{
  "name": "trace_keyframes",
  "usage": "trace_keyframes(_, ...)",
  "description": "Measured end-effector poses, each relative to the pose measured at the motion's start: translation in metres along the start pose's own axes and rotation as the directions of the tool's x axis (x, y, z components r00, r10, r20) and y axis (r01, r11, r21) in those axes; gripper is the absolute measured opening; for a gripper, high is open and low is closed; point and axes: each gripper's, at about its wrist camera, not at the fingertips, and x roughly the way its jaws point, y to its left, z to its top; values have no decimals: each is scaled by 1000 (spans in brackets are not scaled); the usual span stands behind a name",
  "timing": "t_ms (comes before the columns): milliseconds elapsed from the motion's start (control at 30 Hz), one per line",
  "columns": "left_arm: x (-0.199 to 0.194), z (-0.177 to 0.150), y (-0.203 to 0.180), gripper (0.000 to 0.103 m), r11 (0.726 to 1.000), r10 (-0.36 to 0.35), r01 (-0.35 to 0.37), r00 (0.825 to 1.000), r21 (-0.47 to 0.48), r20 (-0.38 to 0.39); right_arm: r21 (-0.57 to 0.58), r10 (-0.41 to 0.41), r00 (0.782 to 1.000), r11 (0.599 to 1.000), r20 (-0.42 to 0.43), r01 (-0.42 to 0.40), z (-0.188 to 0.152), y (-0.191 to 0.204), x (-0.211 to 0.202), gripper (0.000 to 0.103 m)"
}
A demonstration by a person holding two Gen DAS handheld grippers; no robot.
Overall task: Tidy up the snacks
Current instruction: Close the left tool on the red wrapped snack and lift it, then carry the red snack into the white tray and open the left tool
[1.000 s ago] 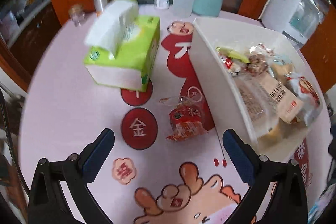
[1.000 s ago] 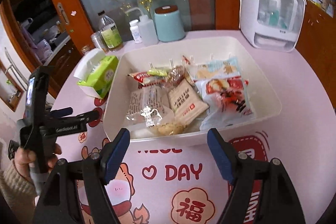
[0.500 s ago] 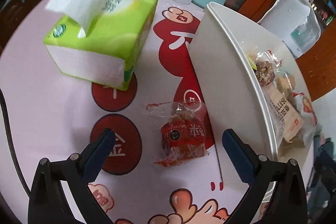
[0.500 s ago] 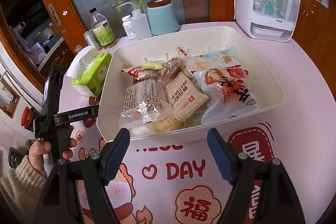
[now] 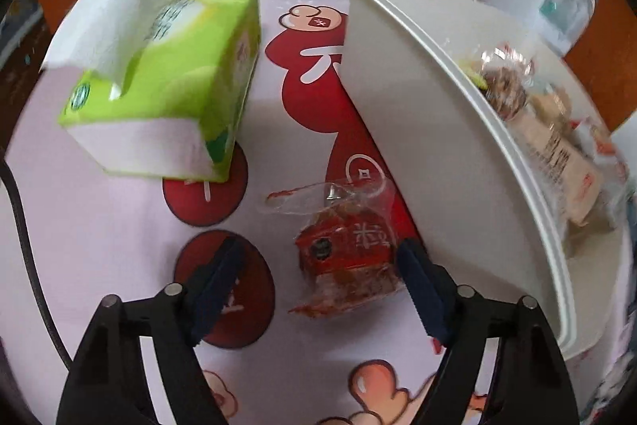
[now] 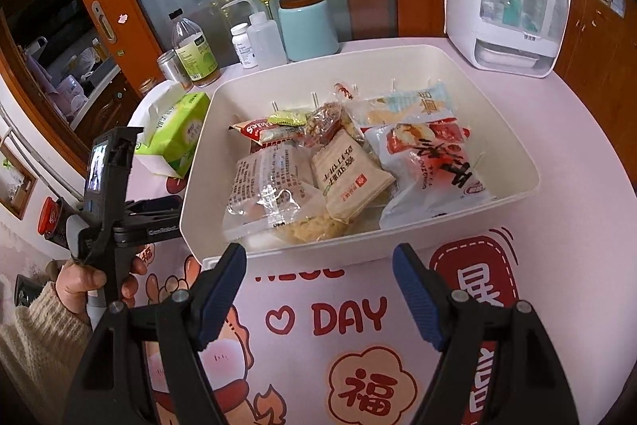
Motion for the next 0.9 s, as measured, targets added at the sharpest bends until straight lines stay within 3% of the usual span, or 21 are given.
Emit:
trace_keyframes(67, 1, 1, -9, 55, 997, 53, -53, 999, 51, 2, -2, -6, 1000, 1000, -5, 6, -2, -1, 0, 77)
trace_keyframes(267, -4, 0, -12, 48, 990, 127, -128, 992, 61, 8, -11, -6, 1000, 1000, -10, 6, -8, -2, -2, 77)
trace_keyframes(533, -65, -6, -9, 48, 986, 164, -166, 984, 22, 66, -29, 12, 1000, 999, 3, -12, -6, 0, -8, 77)
trace_keyframes(900, -161, -27, -66, 48, 989, 114, -125, 984, 81, 136, -39, 53, 998, 998, 42, -51, -2, -10, -27, 77)
